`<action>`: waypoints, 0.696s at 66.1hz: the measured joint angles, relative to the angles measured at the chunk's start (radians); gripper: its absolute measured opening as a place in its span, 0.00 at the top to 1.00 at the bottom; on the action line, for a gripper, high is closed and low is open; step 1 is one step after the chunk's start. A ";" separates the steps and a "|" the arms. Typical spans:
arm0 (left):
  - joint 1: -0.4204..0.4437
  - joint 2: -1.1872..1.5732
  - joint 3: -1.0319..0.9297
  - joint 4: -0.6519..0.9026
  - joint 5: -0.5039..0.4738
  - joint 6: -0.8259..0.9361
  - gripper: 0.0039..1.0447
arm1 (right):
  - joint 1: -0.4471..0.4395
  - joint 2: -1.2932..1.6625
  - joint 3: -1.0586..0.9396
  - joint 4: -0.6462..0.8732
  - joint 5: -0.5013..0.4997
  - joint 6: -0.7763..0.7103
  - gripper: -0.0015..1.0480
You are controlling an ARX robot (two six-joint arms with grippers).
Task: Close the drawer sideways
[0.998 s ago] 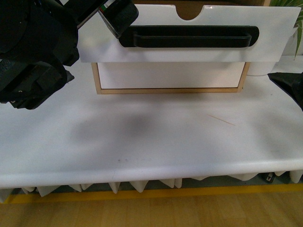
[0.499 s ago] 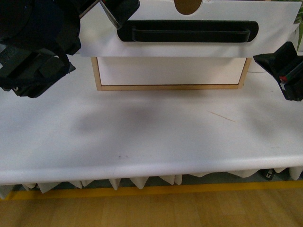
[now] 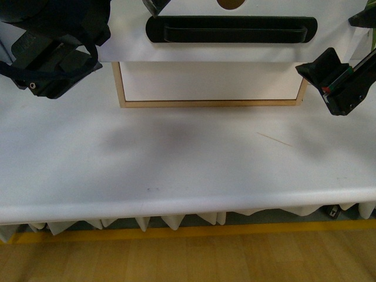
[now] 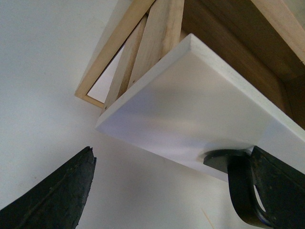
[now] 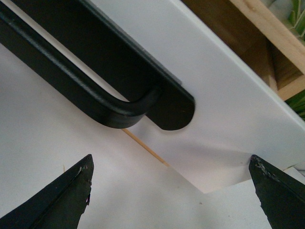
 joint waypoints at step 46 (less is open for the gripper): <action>0.023 0.138 0.148 -0.036 0.031 0.032 0.05 | 0.011 0.181 0.208 -0.034 0.037 0.003 0.09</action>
